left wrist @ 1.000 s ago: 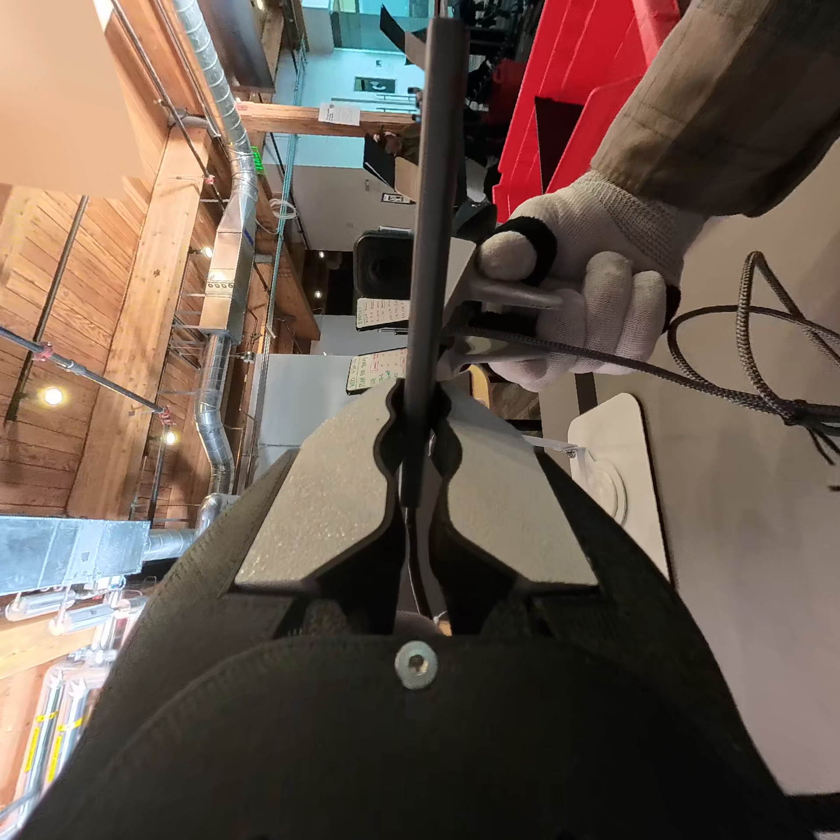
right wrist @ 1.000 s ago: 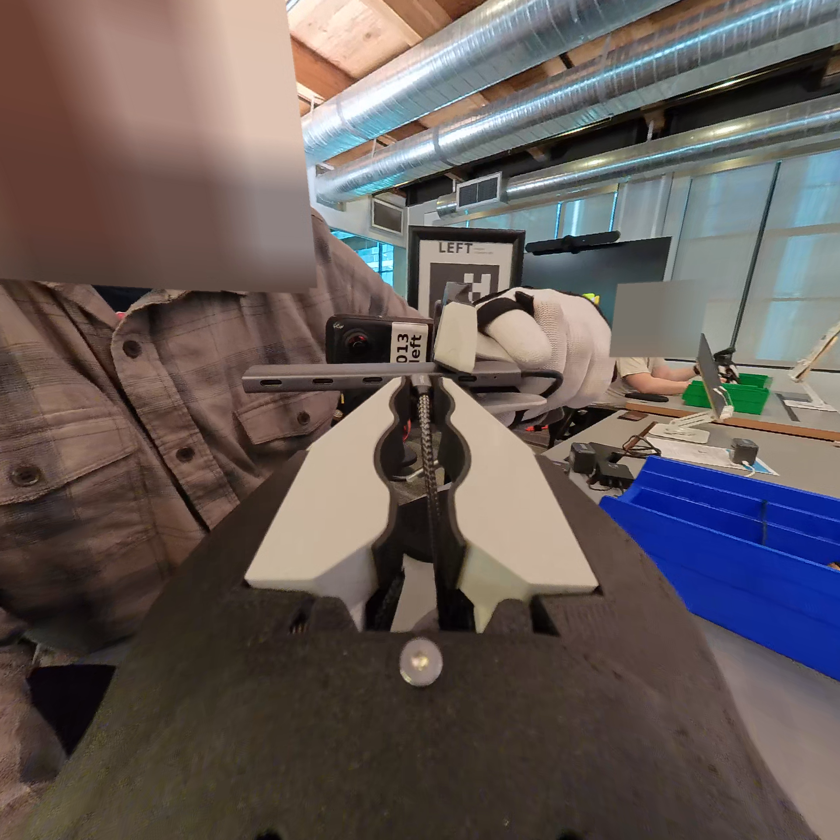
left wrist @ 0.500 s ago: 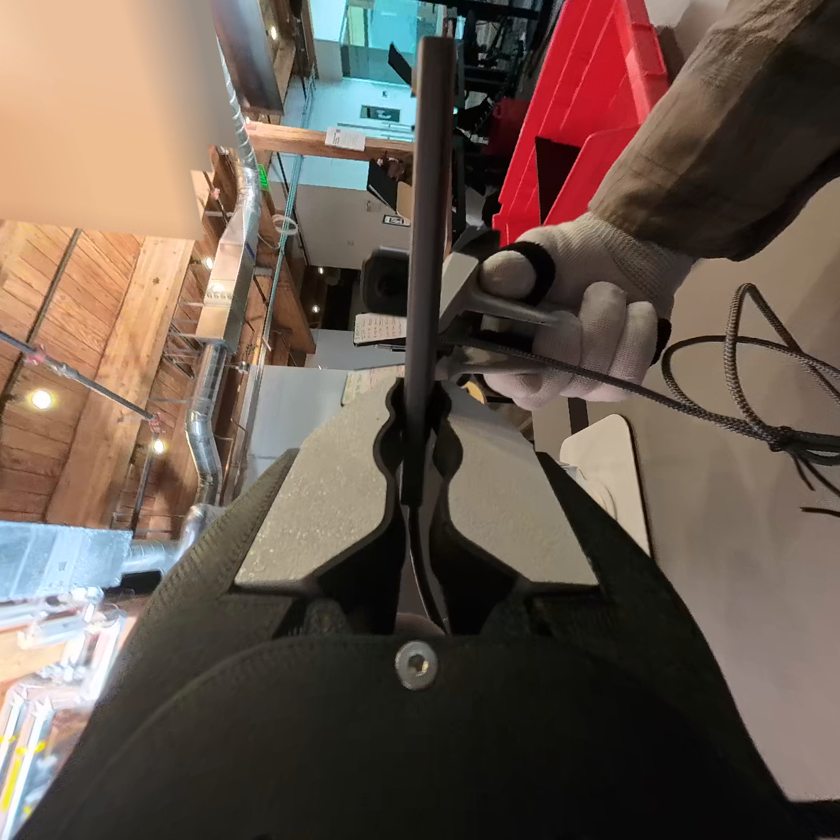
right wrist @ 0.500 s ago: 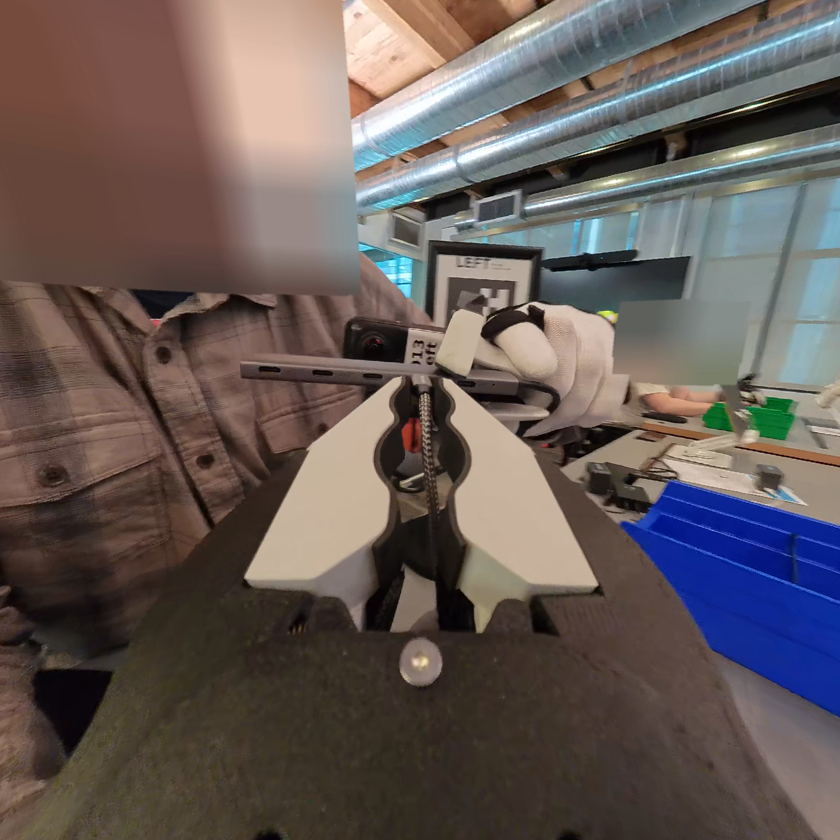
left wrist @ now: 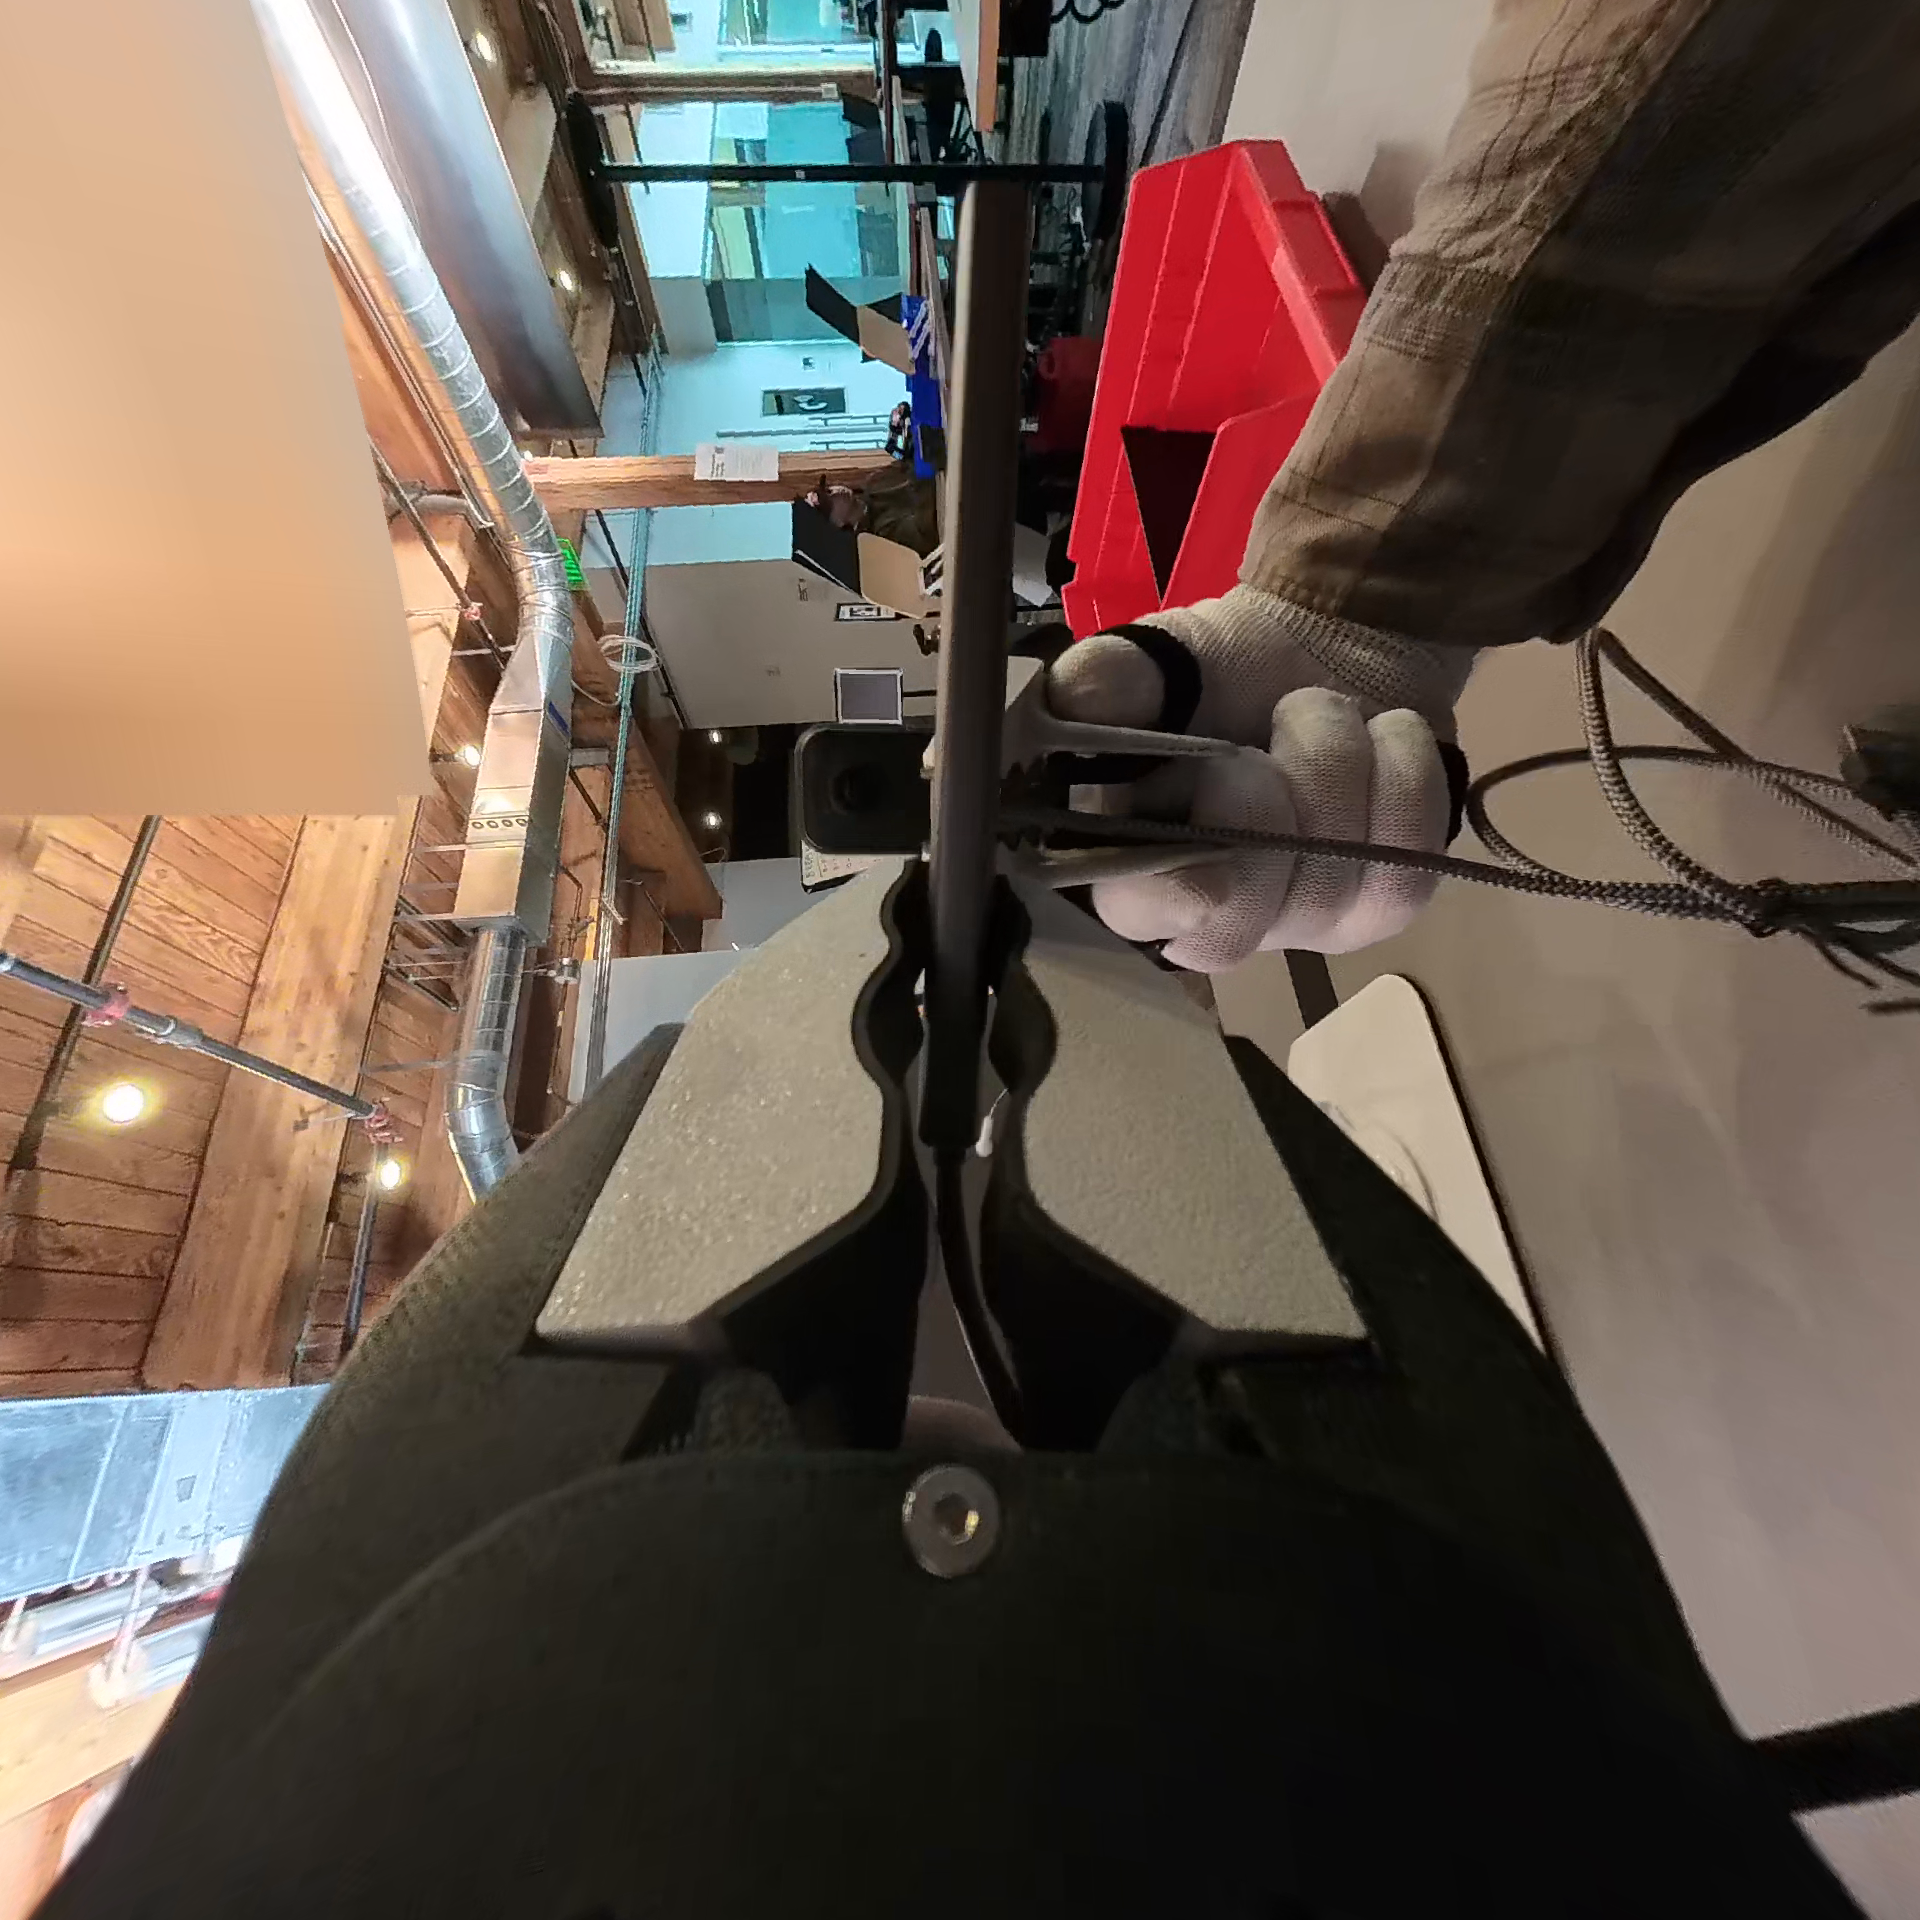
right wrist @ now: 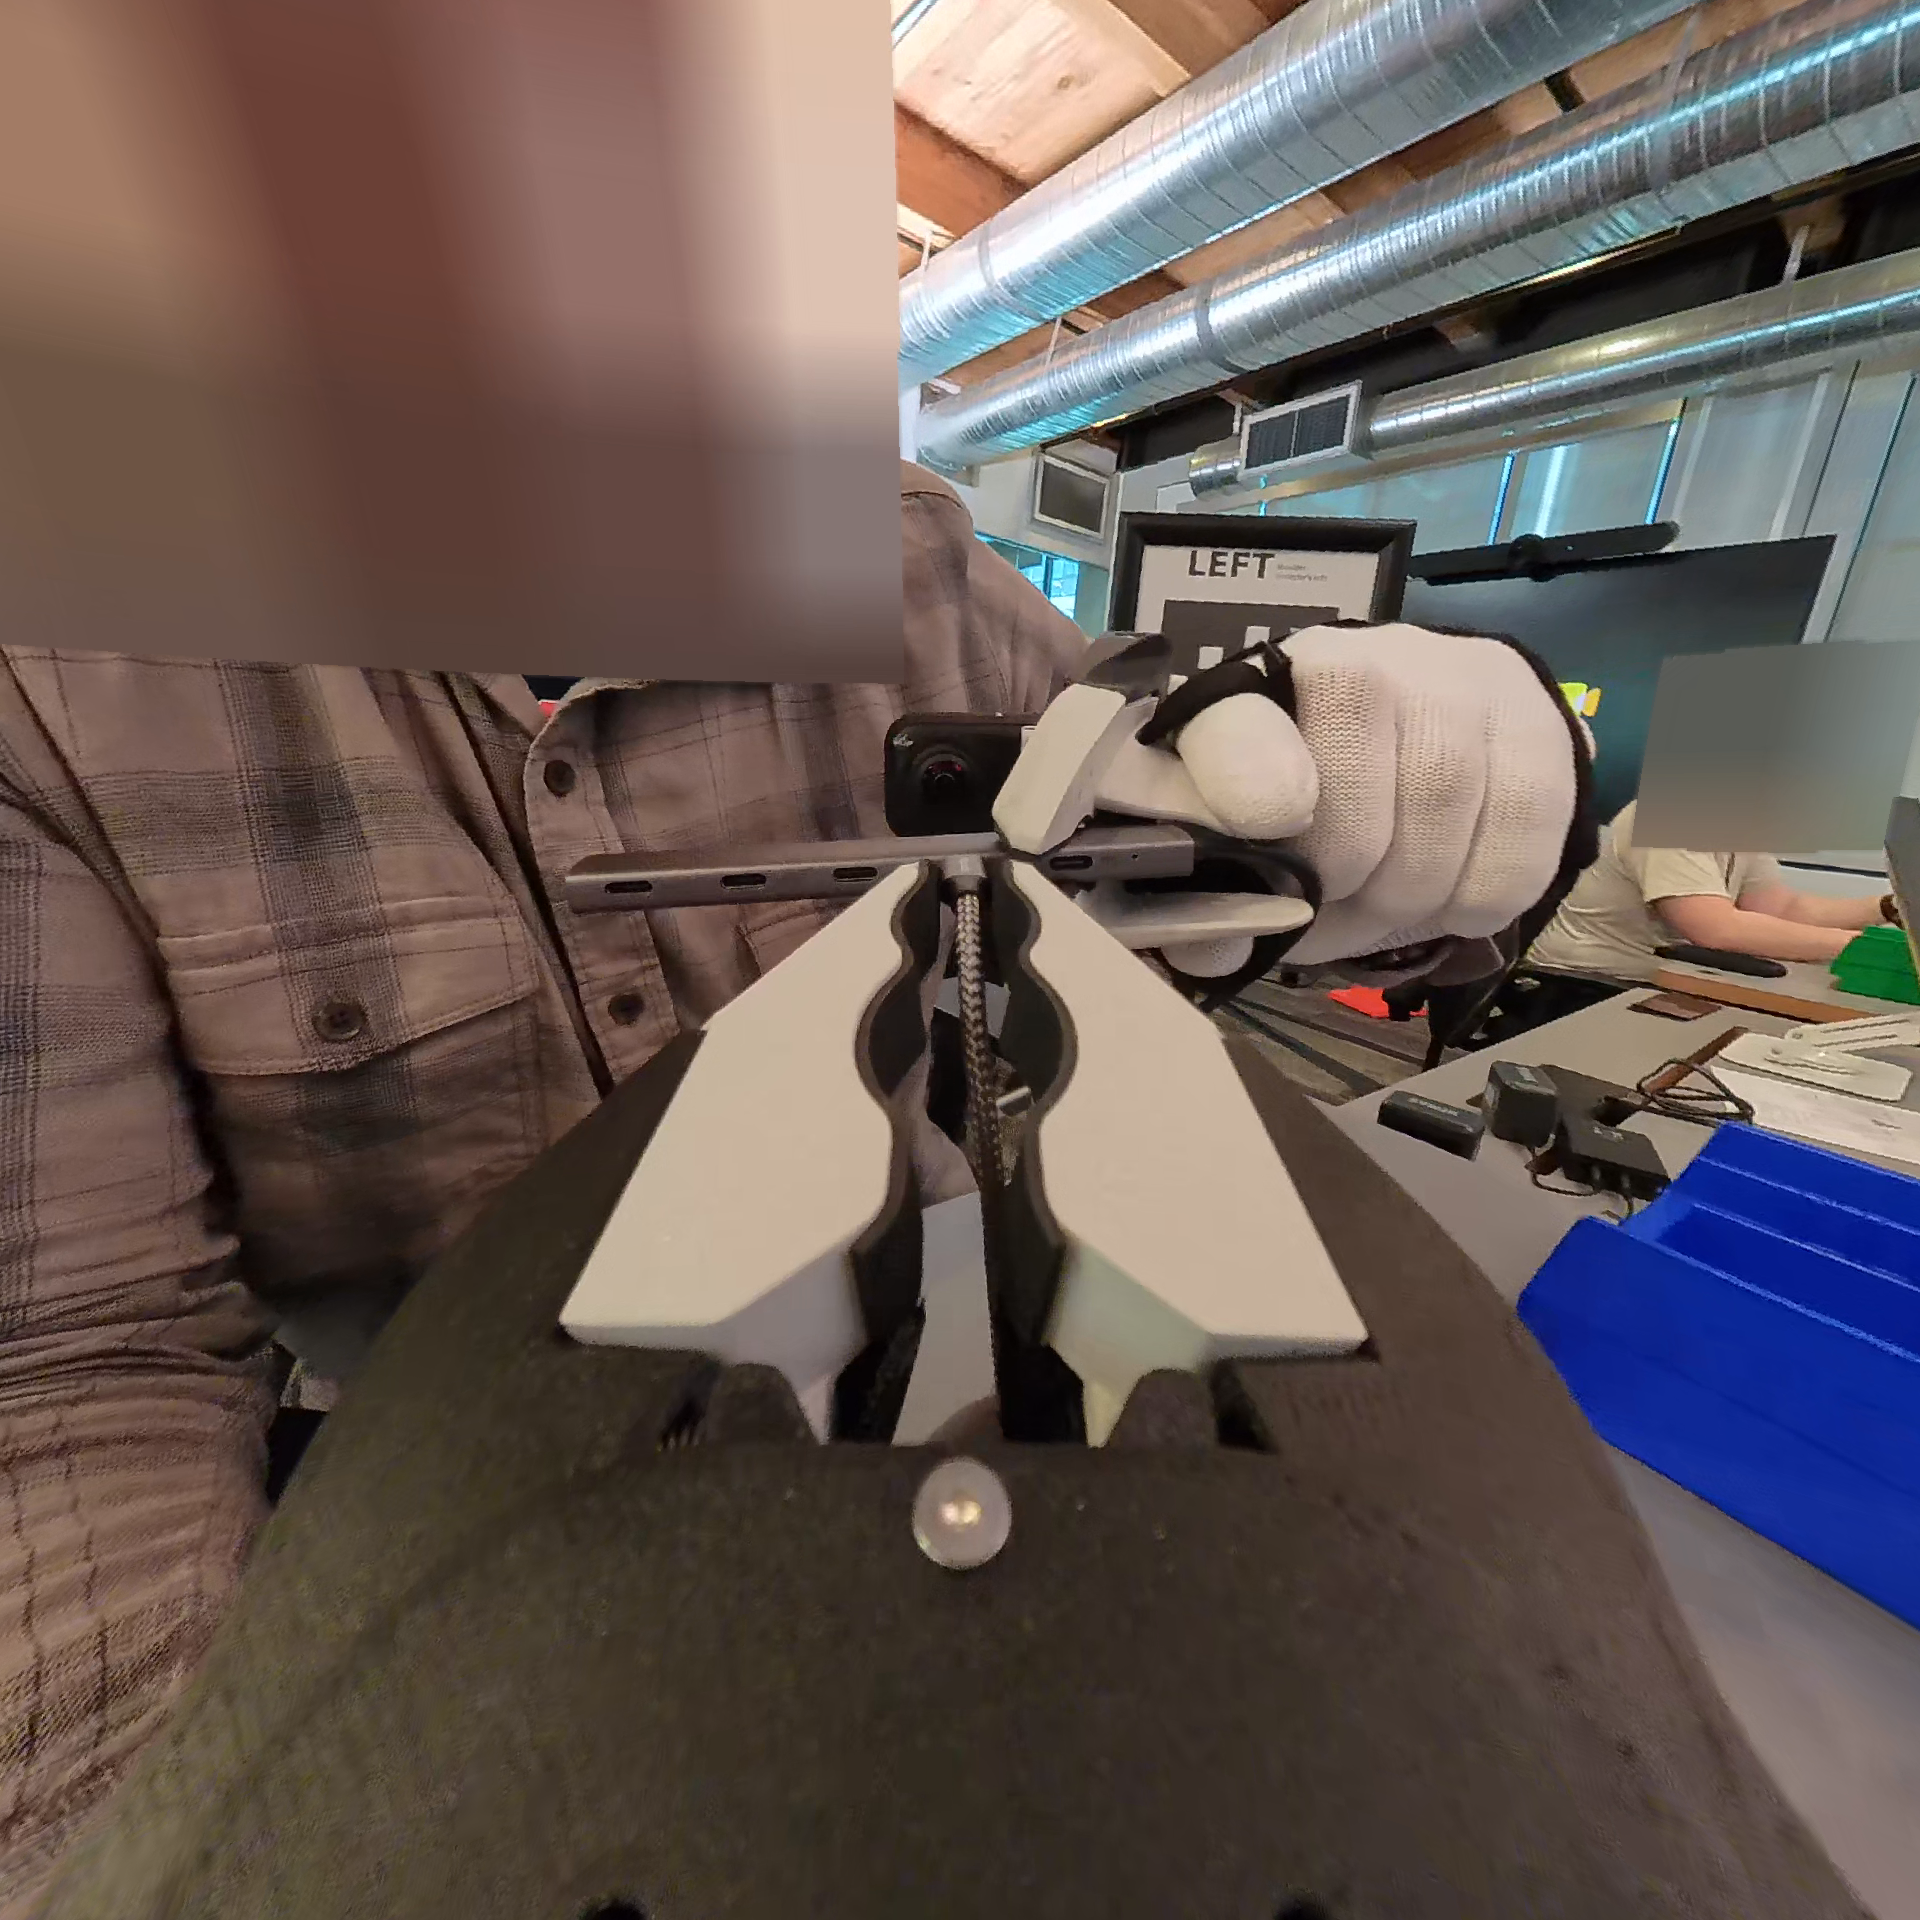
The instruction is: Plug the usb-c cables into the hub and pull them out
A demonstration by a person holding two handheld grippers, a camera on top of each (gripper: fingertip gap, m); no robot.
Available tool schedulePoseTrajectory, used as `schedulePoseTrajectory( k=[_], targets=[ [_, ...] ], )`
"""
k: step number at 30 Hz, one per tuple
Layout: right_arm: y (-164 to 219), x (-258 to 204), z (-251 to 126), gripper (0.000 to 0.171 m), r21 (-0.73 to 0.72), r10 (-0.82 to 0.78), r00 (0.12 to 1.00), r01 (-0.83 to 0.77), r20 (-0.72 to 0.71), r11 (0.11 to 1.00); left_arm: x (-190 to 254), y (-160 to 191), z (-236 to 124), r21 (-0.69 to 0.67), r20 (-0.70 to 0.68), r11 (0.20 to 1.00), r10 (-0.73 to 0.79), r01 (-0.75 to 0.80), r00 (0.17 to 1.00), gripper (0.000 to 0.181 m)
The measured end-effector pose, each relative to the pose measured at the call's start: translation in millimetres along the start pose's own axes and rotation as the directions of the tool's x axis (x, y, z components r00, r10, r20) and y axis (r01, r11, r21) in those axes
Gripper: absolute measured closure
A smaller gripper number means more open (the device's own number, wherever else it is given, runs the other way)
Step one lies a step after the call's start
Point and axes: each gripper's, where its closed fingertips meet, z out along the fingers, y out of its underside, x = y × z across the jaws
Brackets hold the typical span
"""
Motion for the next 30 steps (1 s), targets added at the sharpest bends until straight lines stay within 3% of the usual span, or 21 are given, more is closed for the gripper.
schedulePoseTrajectory(
  k=[14, 19, 20, 25, 30],
  targets=[
    [-11, 20, -1, 0.17, 0.002, -0.007, 0.988, 0.007, -0.151, 1.0, -13, 19, -14, -0.009, 0.028, 0.999, -0.041, 0.041, 0.999, 0.171],
    [-6, 24, 7, 0.165, -0.099, -0.044, 0.978, 0.024, -0.204, 0.995, -9, 25, -19, -0.015, 0.007, 0.999, -0.043, 0.043, 0.999, 0.171],
    [-7, 26, 9, 0.155, -0.092, -0.041, 0.976, 0.021, -0.213, 0.996, -8, 25, -20, -0.017, 0.004, 0.999, -0.037, 0.037, 0.999, 0.171],
    [1, 31, 17, 0.168, -0.167, -0.061, 0.969, 0.021, -0.241, 0.986, 0, 24, -17, -0.018, -0.015, 0.999, -0.036, 0.036, 0.999, 0.171],
    [1, 30, 14, 0.145, -0.222, -0.106, 0.954, 0.043, -0.279, 0.974, -6, 31, -13, -0.029, 0.023, 0.996, -0.081, 0.081, 0.996, 0.171]
  ],
)
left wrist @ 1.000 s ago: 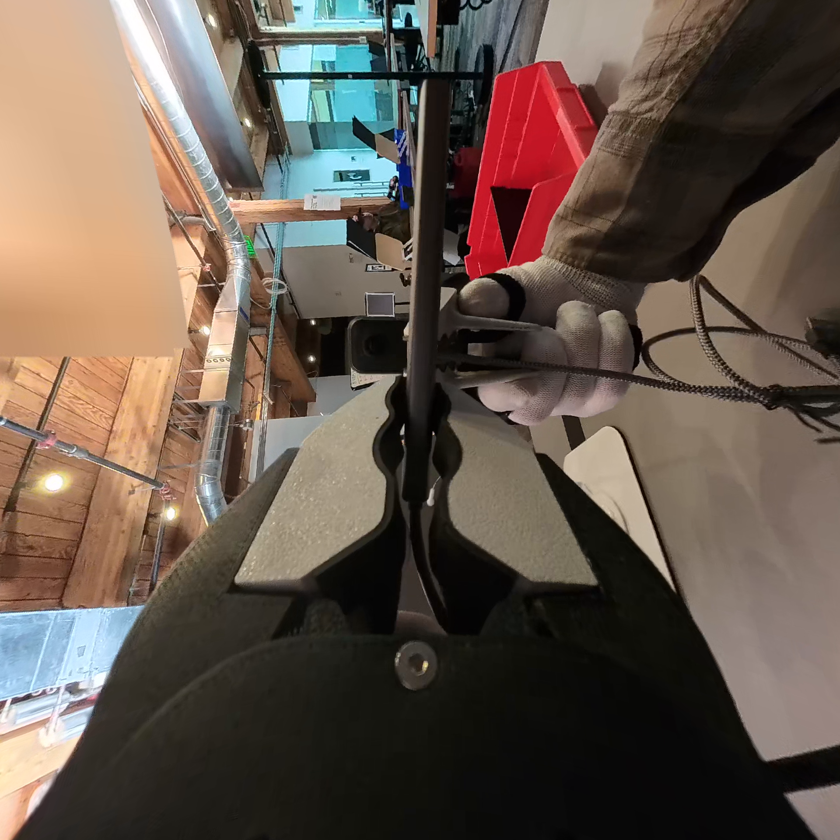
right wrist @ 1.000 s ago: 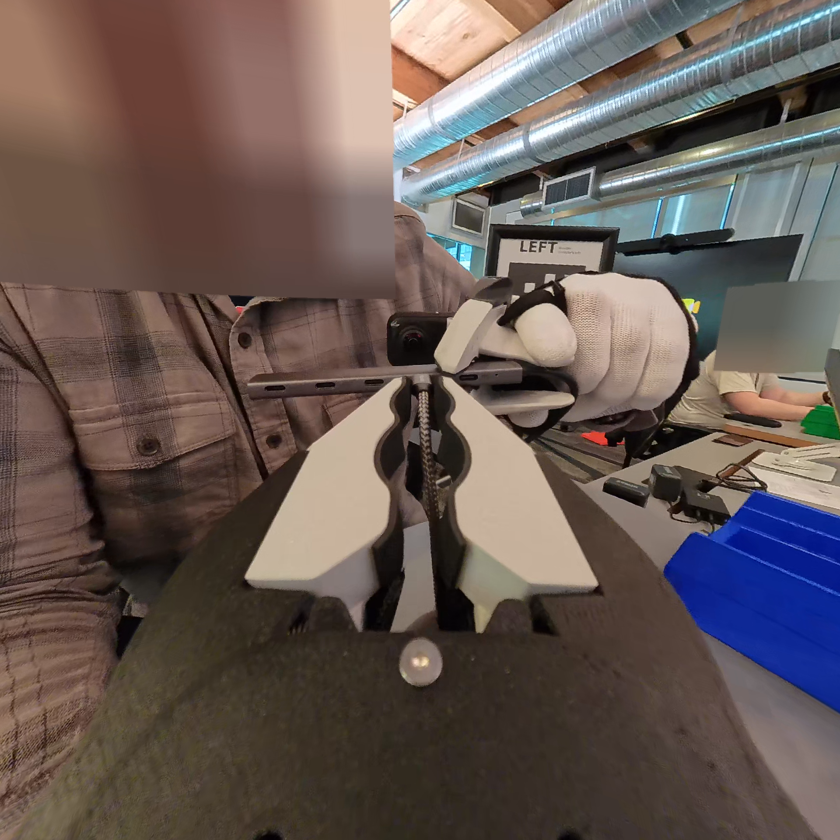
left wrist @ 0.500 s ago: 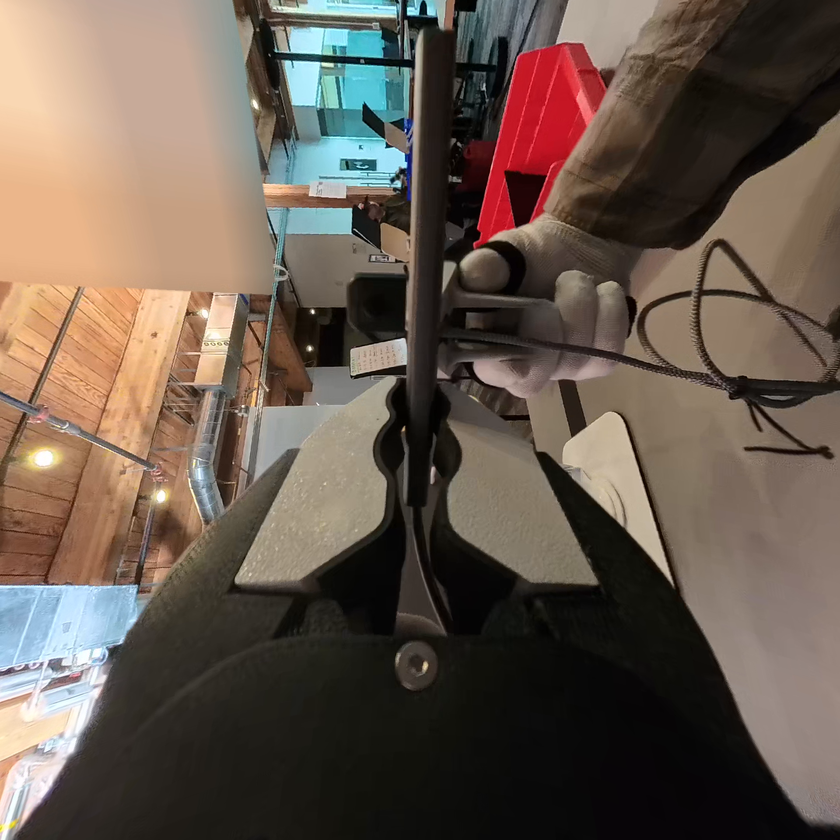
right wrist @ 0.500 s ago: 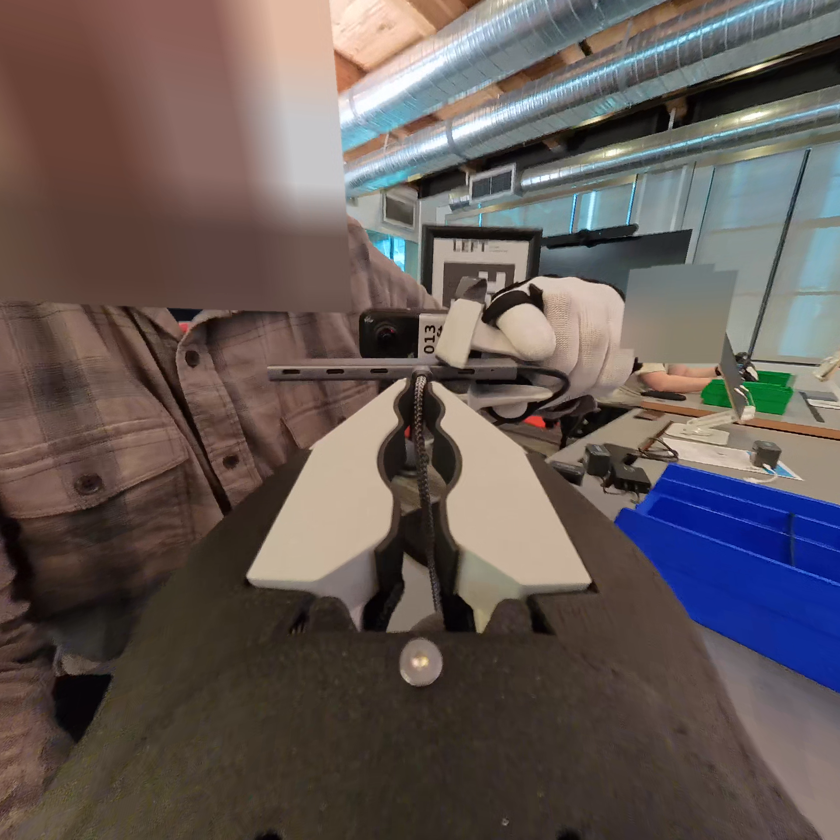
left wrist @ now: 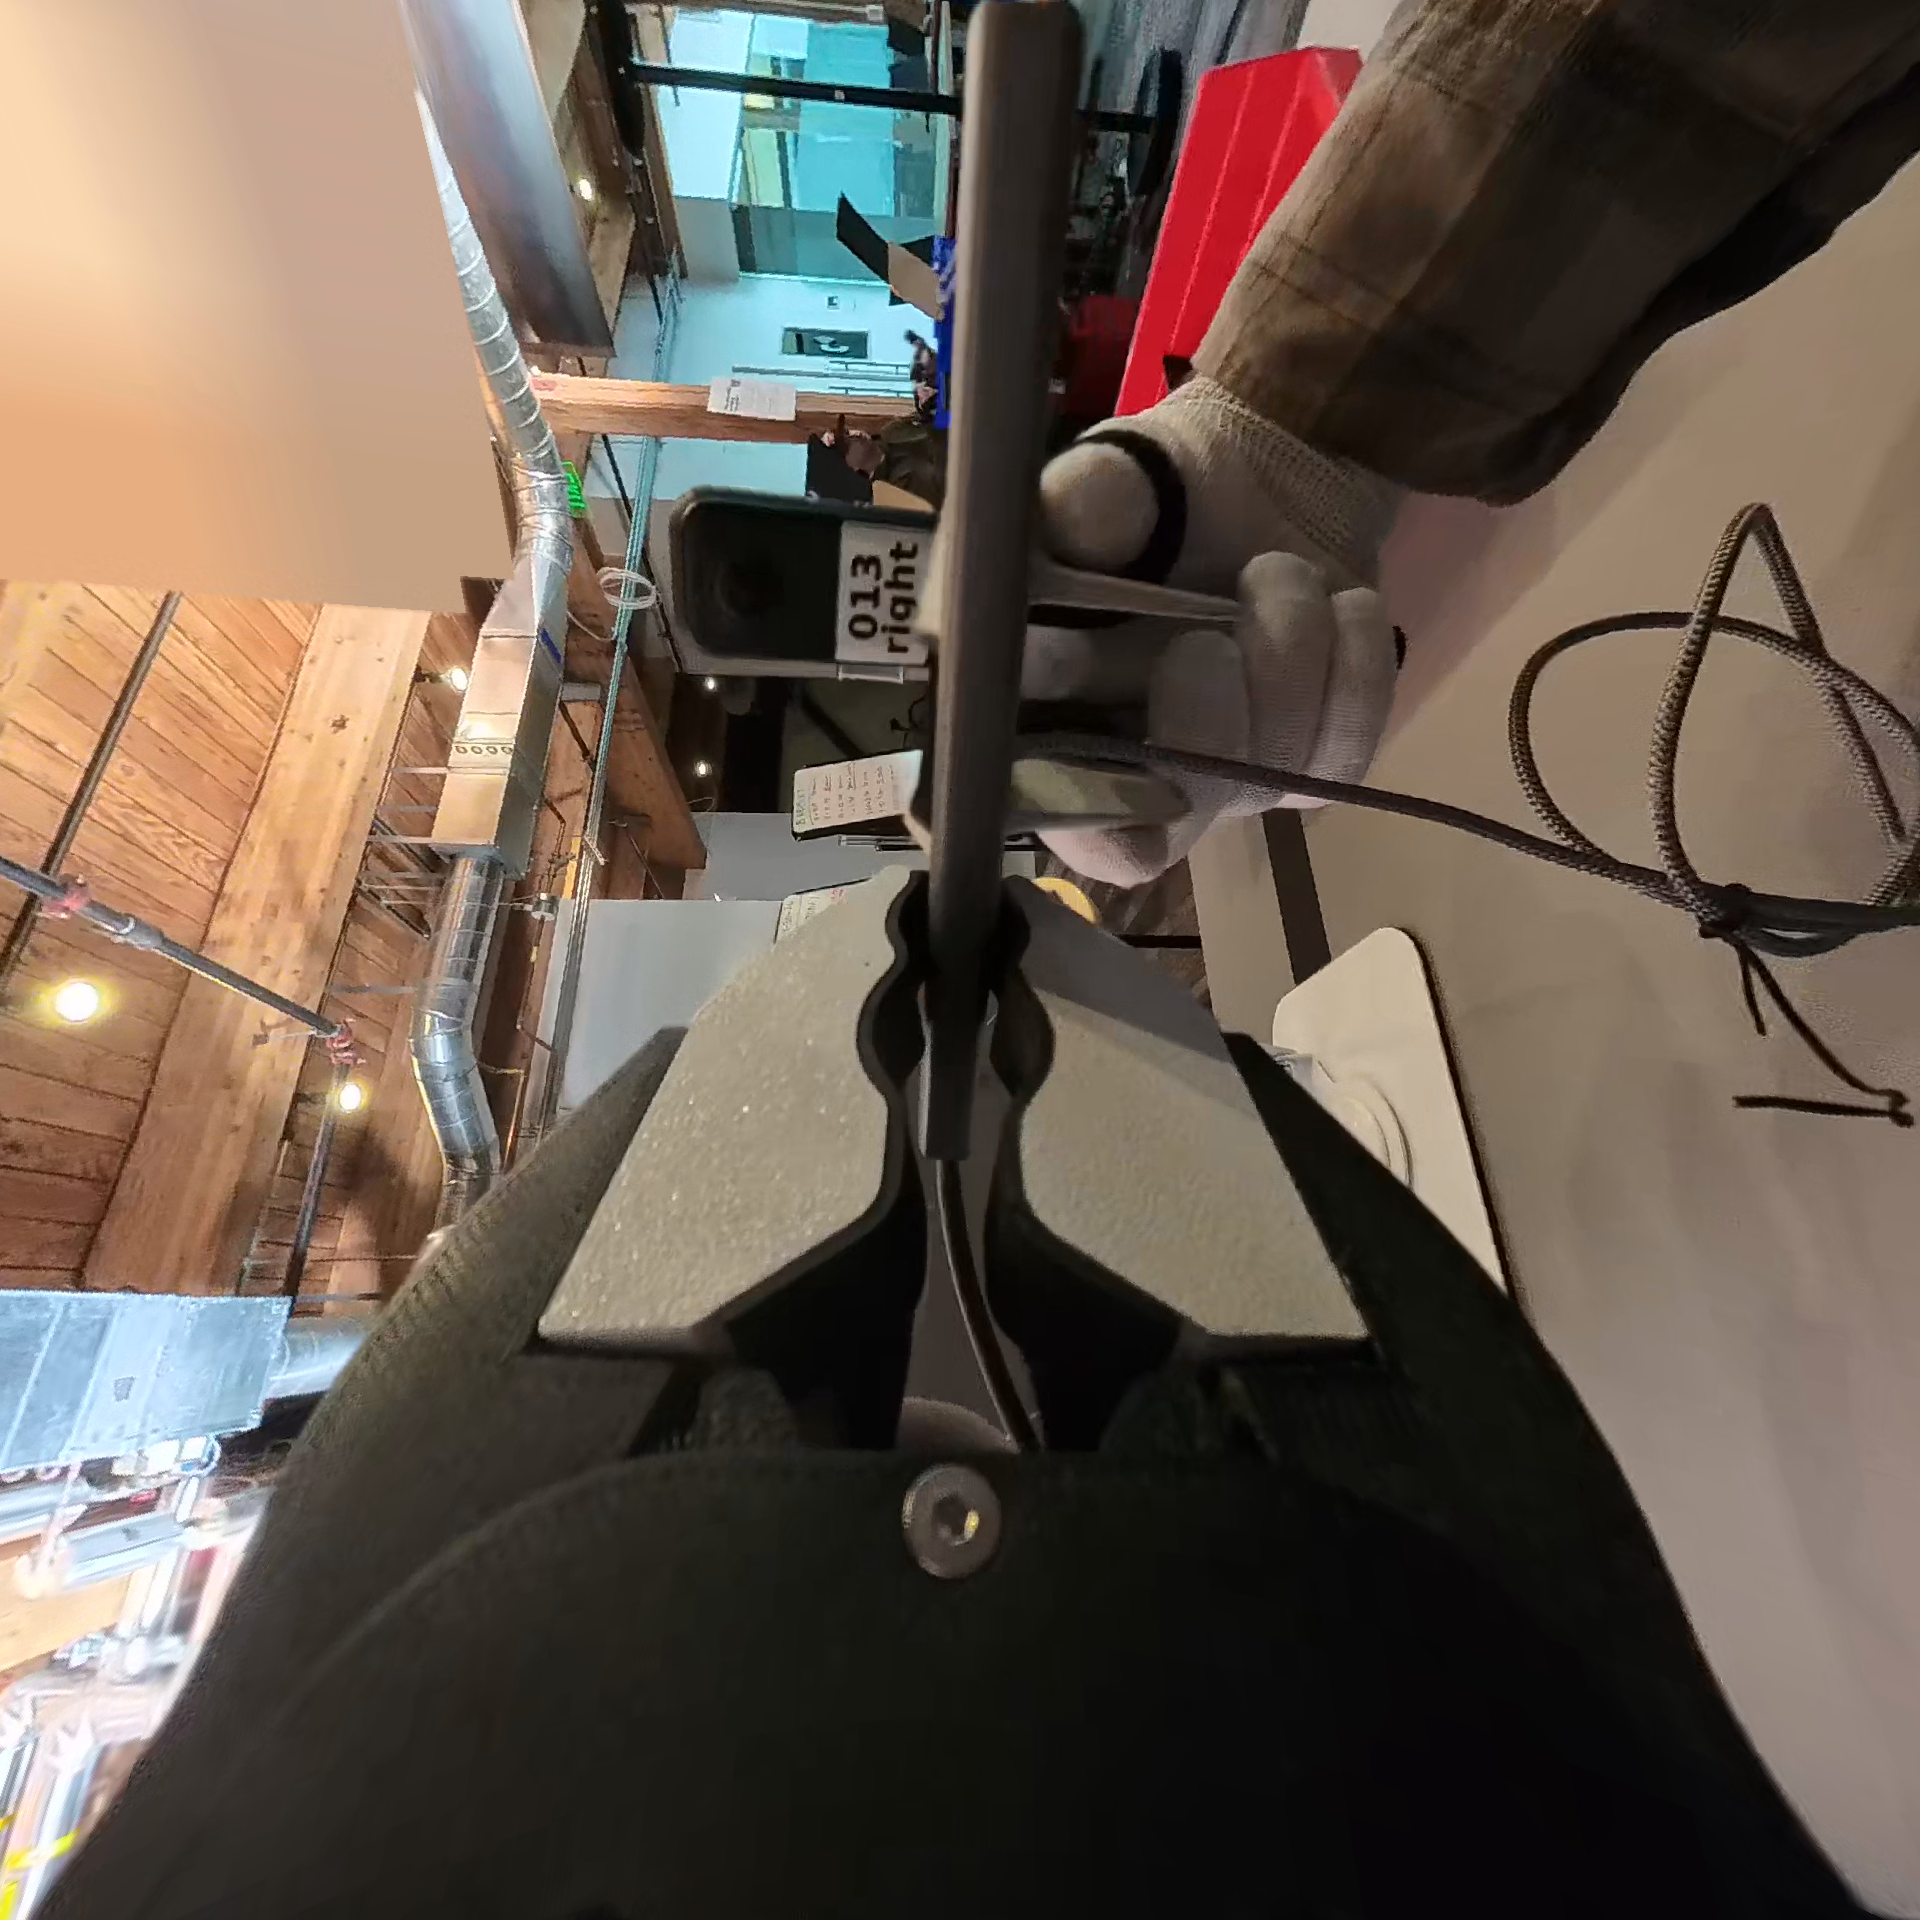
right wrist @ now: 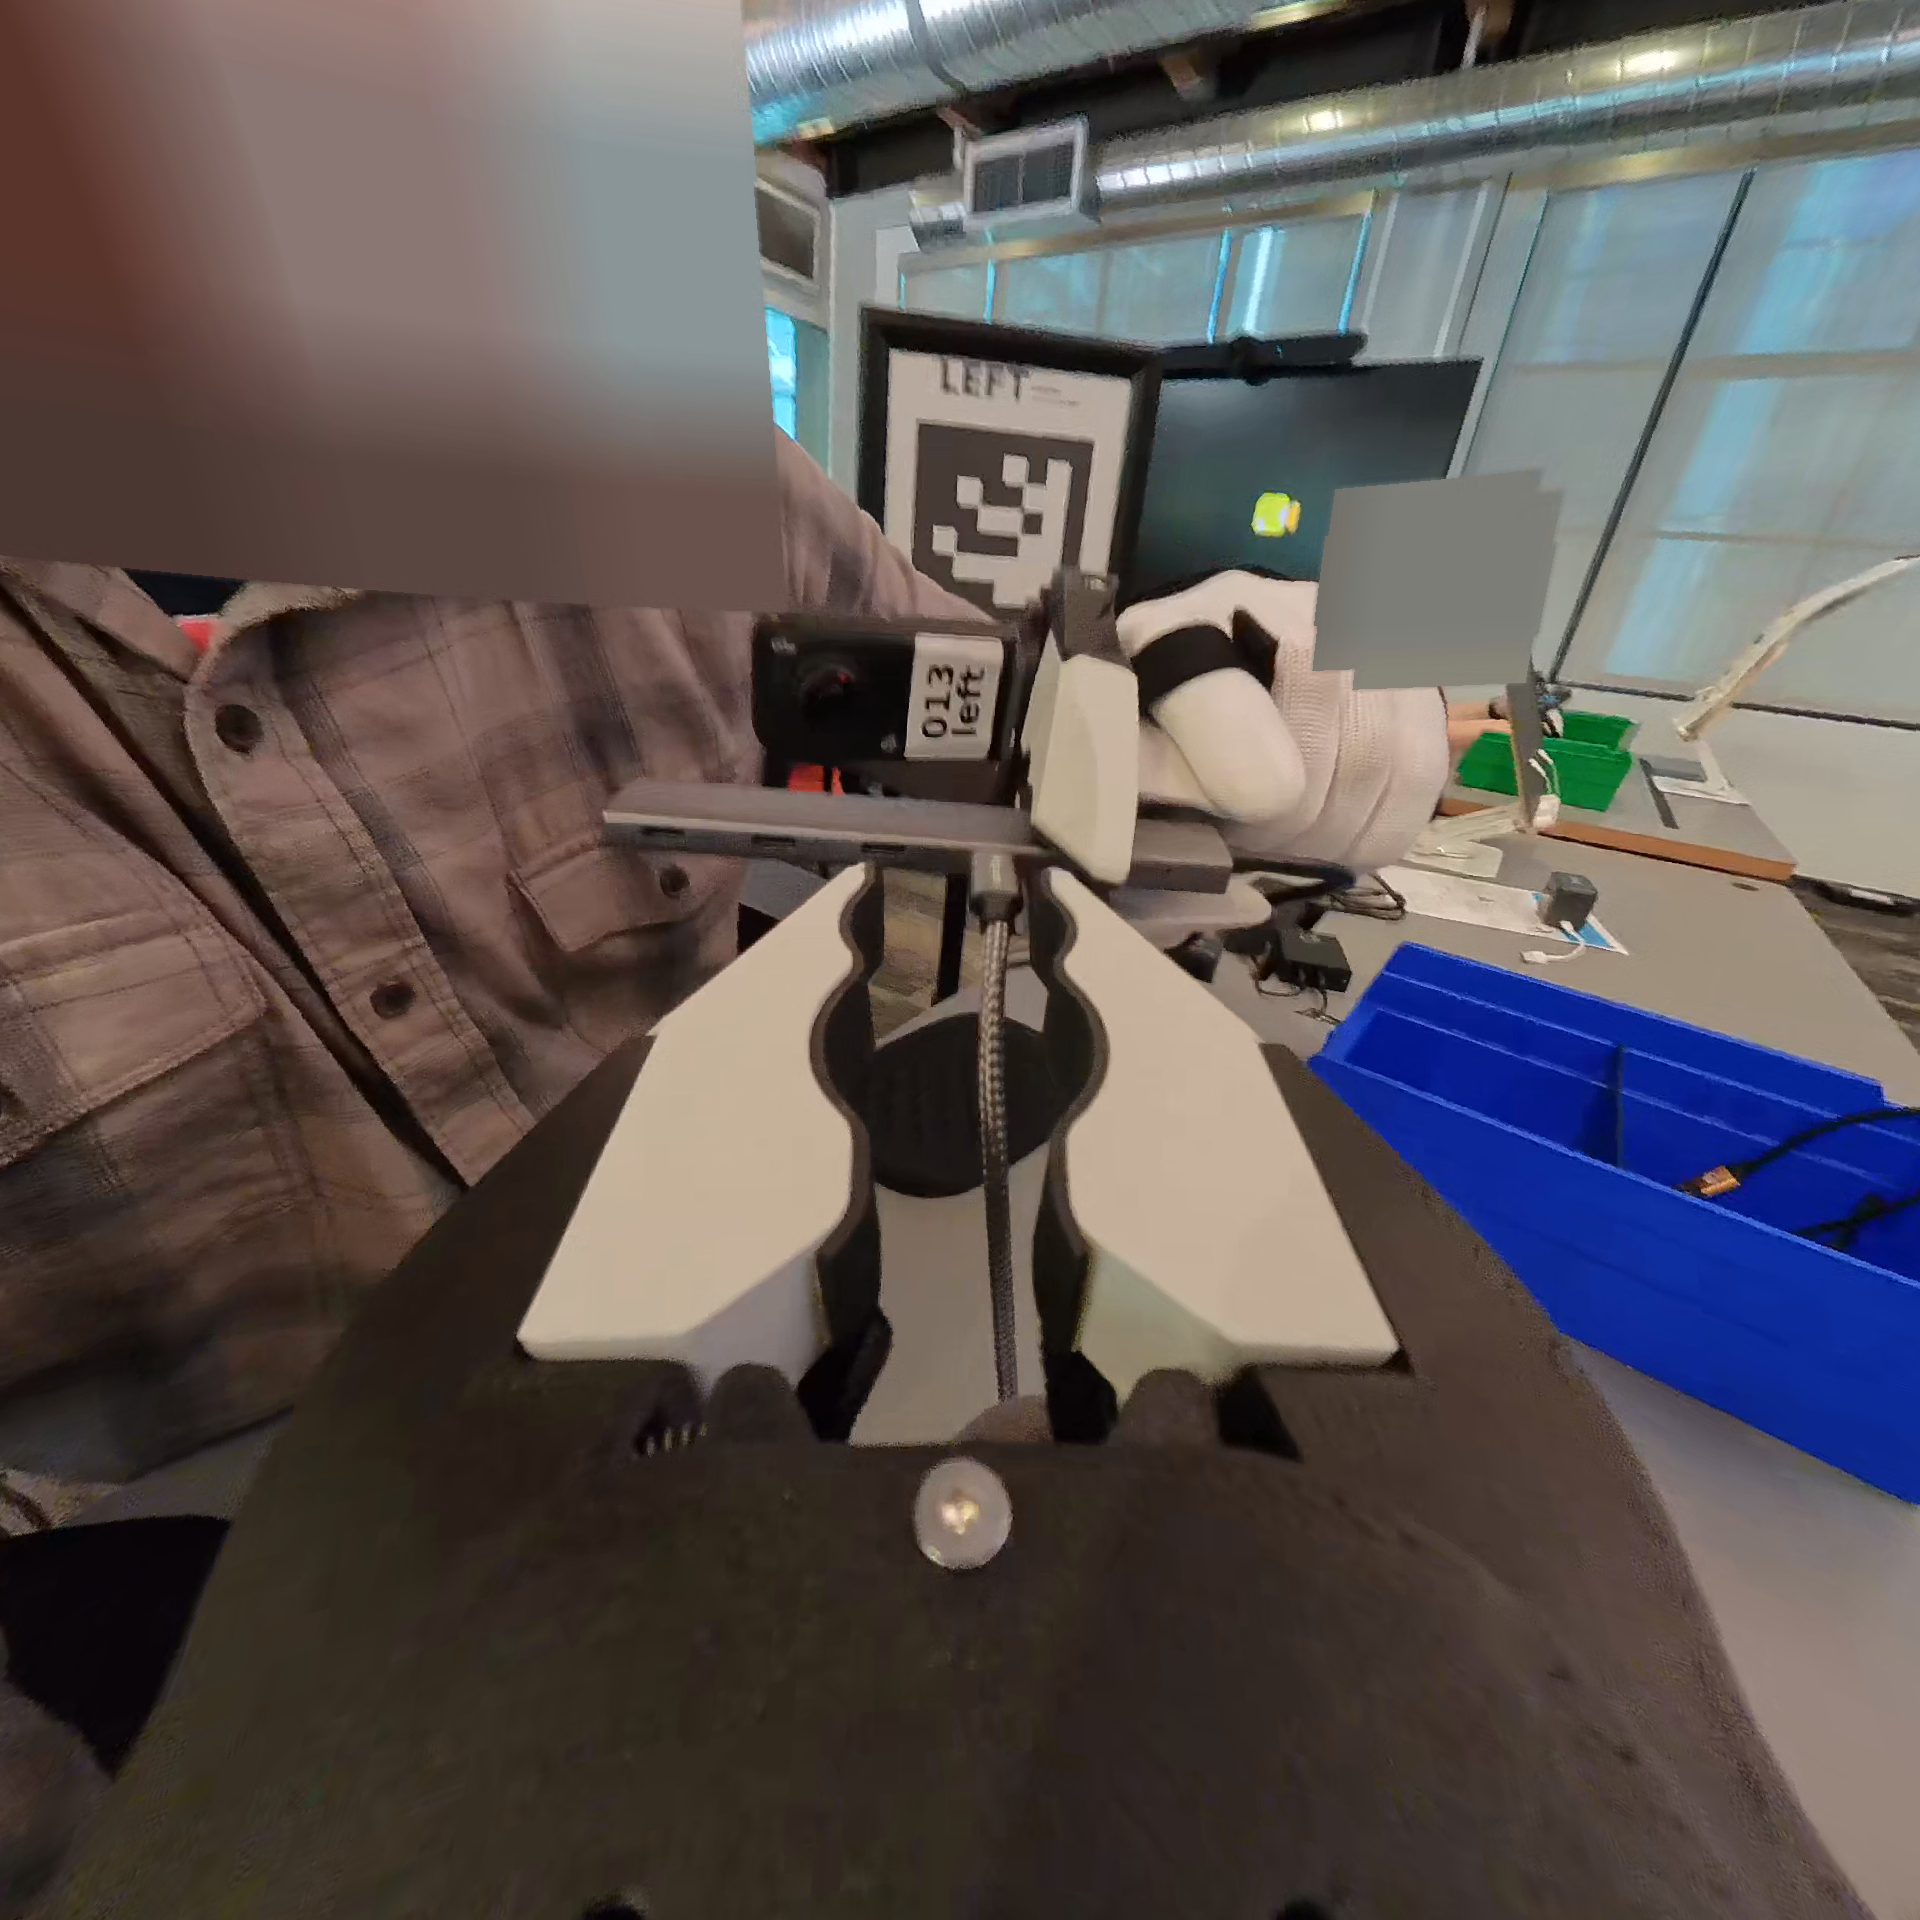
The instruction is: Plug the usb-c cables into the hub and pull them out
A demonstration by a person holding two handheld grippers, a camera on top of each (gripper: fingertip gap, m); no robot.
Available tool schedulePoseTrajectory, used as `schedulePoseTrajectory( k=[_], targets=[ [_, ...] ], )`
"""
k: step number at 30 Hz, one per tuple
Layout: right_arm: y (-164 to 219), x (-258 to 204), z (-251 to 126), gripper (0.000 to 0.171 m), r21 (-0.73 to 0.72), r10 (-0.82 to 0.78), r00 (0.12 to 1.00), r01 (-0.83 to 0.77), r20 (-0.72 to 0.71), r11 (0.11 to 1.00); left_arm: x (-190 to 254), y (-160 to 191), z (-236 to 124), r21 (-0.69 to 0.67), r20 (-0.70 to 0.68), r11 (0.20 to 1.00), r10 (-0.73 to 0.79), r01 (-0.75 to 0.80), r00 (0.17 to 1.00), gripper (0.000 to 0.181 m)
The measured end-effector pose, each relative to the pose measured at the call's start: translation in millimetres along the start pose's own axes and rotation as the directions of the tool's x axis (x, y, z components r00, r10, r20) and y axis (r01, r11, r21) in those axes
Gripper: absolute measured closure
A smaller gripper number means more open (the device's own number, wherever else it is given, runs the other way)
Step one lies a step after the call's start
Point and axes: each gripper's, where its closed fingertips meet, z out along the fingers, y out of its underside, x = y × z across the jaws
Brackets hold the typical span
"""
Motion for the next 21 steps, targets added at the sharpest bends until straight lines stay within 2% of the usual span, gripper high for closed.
schedulePoseTrajectory(
  k=[6, 13, 18, 21],
  targets=[
    [-2, 7, -5, 0.164, 0.009, -0.009, 0.999, 0.009, -0.042, 1.0, 0, 2, 6, 0.001, 0.016, 1.0, -0.005, 0.005, 1.0, 0.171],
    [-4, 23, -9, 0.164, 0.04, -0.017, 0.993, 0.021, -0.114, 0.999, -7, 17, 15, -0.063, 0.058, 0.997, -0.031, 0.034, 0.998, 0.172],
    [-11, 47, -25, 0.164, -0.022, -0.091, 0.943, 0.088, -0.321, 0.996, -12, 40, 14, -0.169, 0.072, 0.976, -0.125, 0.136, 0.99, 0.143],
    [-7, 68, -34, 0.164, -0.151, -0.166, 0.866, 0.106, -0.472, 0.983, -12, 50, 11, -0.247, 0.048, 0.954, -0.165, 0.171, 0.985, 0.131]
  ],
)
